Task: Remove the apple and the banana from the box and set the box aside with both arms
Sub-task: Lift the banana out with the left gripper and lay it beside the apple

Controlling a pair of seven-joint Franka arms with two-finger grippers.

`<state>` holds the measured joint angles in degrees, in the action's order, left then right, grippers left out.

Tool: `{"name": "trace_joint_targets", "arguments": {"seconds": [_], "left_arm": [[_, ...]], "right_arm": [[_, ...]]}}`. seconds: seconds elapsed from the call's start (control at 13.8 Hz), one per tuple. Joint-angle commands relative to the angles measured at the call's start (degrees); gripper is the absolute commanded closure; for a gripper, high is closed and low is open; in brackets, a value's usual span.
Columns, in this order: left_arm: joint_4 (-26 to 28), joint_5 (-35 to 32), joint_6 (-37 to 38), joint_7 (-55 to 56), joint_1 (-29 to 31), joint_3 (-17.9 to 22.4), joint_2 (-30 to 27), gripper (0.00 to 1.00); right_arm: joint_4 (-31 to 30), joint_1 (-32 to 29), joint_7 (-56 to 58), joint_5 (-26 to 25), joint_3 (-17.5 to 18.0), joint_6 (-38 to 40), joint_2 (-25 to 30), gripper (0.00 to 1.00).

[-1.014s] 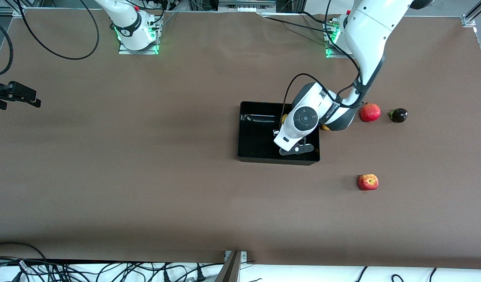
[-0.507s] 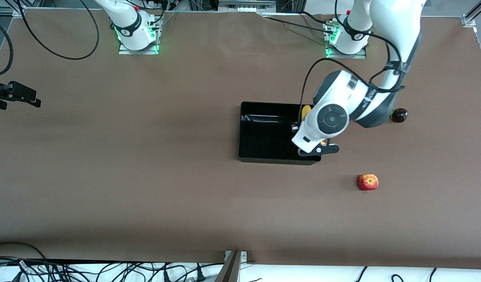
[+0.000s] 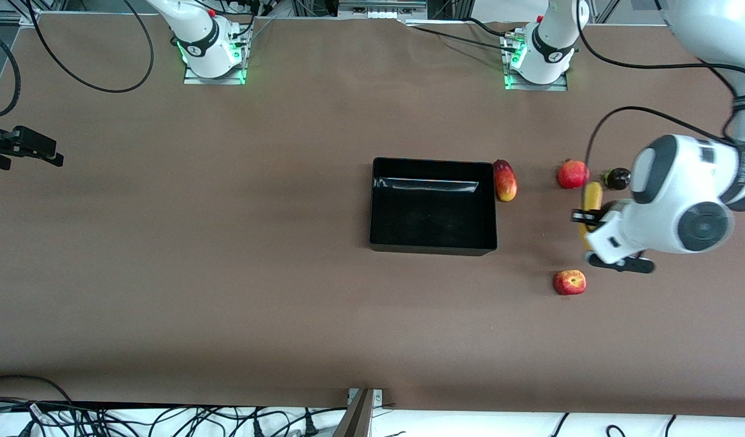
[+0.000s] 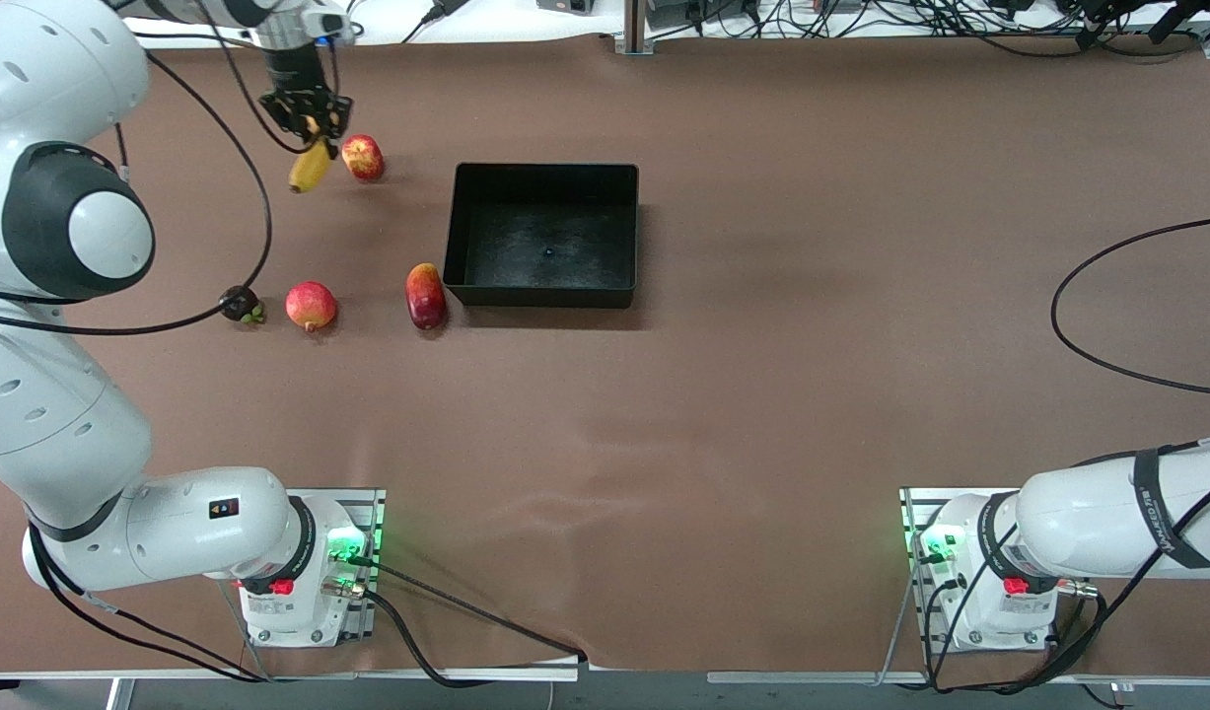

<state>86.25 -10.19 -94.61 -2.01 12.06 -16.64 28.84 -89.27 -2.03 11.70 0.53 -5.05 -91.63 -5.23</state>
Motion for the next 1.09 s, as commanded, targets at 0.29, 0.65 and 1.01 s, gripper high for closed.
{"name": "trace_joint_targets", "arguments": {"seconds": [0.29, 0.65, 1.01], "left_arm": [[-5.12, -4.04, -12.14, -12.06, 2.0, 4.24, 9.55, 1.0], [-5.12, -4.75, -23.41, -12.14, 2.26, 5.3, 15.18, 0.98], [-4.86, -4.92, -31.94, -11.97, 2.61, 6.1, 19.4, 0.9]], "right_arm": [[1.2, -0.6, 1.04, 0.35, 0.13, 1.01, -0.48, 0.0], [1.2, -0.6, 1.04, 0.26, 0.22, 1.01, -0.48, 0.0], [1.2, -0.52, 1.22, 0.26, 0.22, 1.01, -0.48, 0.0]]}}
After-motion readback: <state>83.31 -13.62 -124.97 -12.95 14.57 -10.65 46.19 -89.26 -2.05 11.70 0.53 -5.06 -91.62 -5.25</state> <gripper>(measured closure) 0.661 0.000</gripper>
